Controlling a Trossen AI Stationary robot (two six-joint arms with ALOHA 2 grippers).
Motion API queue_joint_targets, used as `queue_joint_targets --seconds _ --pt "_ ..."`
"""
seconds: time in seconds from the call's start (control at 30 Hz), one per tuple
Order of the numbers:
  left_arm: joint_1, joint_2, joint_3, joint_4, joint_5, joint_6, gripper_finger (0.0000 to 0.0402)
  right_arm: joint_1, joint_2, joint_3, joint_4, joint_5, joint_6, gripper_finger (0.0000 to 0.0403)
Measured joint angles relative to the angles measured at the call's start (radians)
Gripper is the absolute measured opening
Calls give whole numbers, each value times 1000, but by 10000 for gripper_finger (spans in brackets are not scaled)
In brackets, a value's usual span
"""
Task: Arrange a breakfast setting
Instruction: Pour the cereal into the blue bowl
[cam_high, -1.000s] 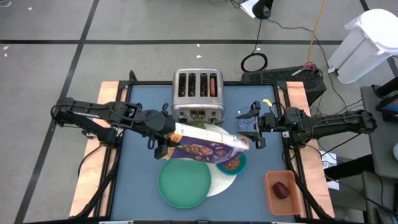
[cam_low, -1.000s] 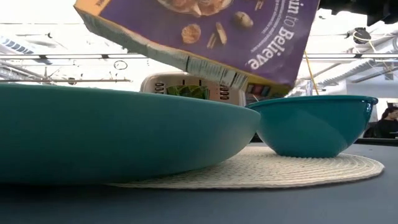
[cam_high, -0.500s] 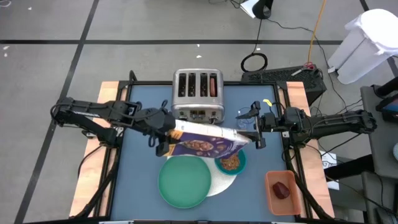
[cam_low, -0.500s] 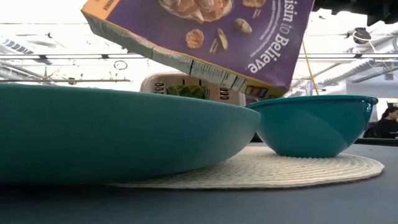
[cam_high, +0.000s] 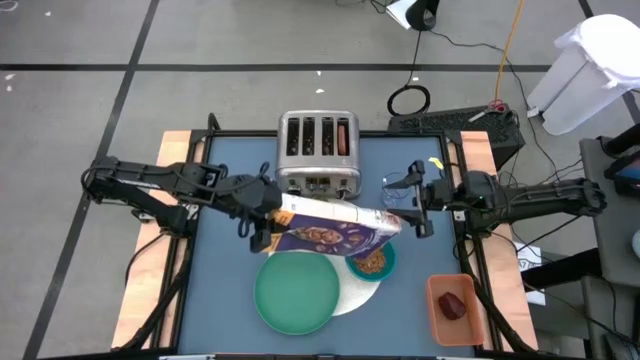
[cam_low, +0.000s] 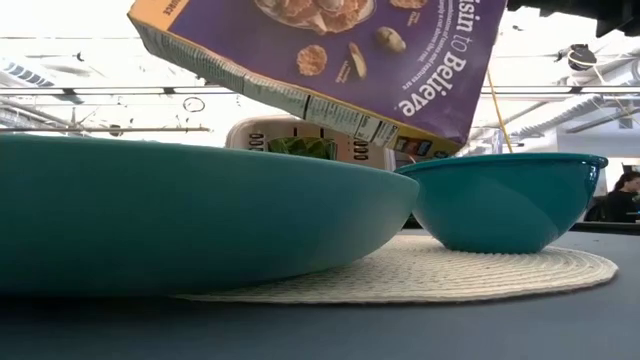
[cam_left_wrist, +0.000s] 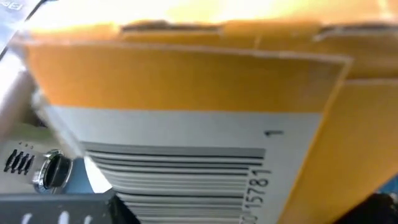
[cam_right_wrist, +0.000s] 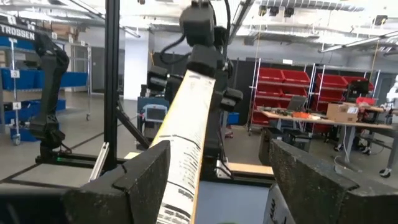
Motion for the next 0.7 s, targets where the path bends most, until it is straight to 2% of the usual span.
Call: queue_joint_targets --seconds 0.23,0.5,0.7 --pt "0 0 0 0 0 0 175 0 -93 0 -85 4 0 267" --pt "0 0 0 0 0 -2 175 0 -198 0 -293 101 2 267" --pt "0 0 0 1 0 -4 175 0 -241 0 -409 109 60 267"
